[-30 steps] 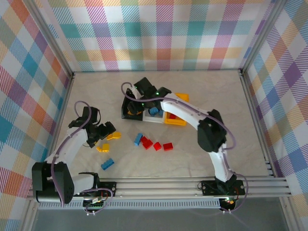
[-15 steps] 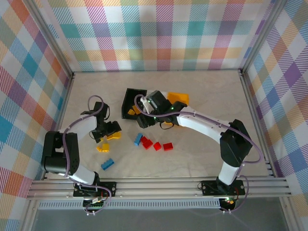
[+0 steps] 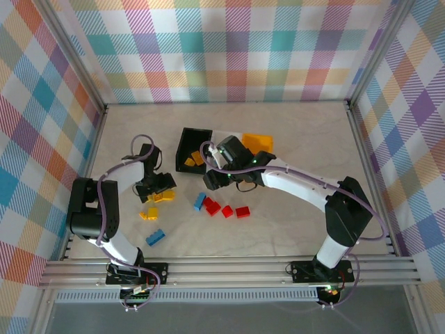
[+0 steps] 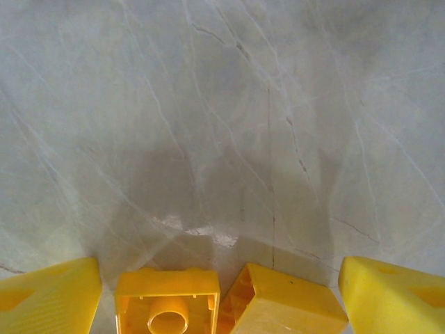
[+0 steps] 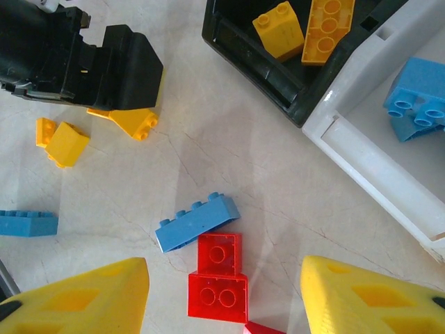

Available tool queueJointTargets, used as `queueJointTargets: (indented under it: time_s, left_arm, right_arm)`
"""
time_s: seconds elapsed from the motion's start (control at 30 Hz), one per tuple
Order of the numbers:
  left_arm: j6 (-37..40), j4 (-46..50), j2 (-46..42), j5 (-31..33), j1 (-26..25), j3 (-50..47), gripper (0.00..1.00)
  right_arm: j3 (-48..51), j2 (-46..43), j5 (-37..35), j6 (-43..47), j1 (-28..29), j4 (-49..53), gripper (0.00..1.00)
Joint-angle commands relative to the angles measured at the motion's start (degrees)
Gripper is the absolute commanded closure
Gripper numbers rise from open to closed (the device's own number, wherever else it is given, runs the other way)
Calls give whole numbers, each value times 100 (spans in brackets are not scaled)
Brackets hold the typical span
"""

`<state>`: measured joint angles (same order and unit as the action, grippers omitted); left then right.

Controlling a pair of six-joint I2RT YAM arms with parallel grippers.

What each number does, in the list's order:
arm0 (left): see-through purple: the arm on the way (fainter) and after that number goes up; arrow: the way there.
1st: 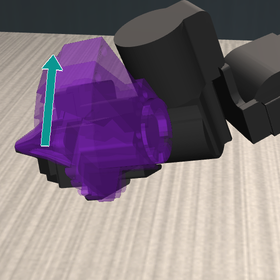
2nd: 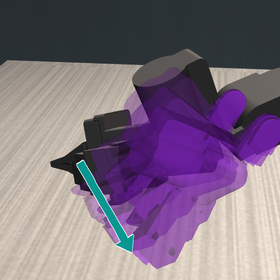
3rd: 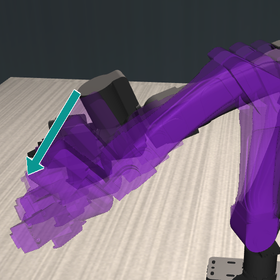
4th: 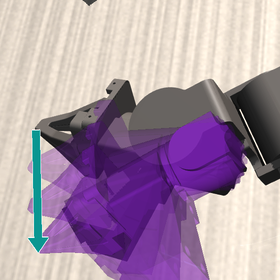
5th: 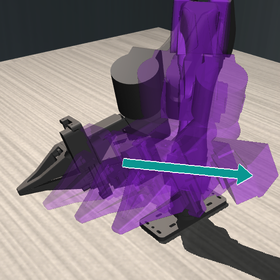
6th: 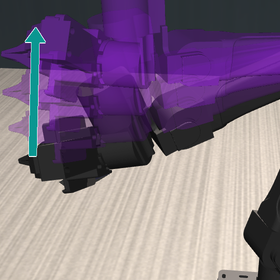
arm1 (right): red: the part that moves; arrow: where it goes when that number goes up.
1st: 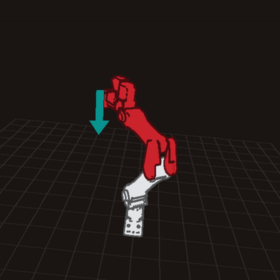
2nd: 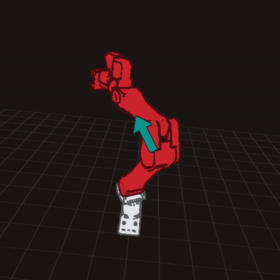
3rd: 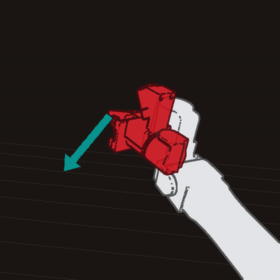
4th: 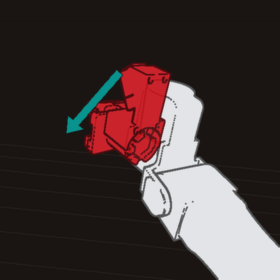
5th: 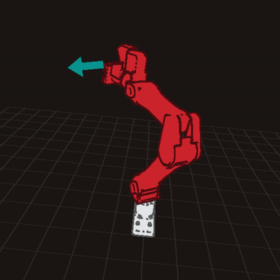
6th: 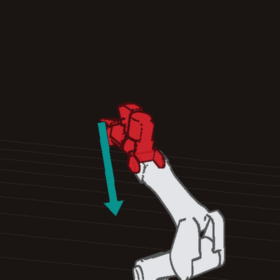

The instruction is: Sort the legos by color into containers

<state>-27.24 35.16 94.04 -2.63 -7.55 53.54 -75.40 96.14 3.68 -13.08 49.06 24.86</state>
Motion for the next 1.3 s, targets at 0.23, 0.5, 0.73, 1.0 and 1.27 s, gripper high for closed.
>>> queueJointTargets:
  time_s: [0.23, 0.5, 0.73, 1.0, 1.27]
  left_arm:
    - [-346, -552, -193, -979, -845, -49, 13]
    - [87, 311, -638, 88, -836, 140, 12]
    - [273, -133, -1042, -767, -886, 53, 13]
    - [1236, 38, -395, -869, -975, 596, 12]
    - [1528, -154, 227, -657, -1184, 823, 13]
  right_arm:
    - [111, -87, 39, -203, -10, -152, 41]
    - [163, -91, 89, -292, 9, -206, 41]
    - [216, -93, 97, -344, 29, -230, 41]
    - [362, -294, 14, -379, 30, -218, 41]
    - [539, -492, -29, -397, 36, -190, 41]
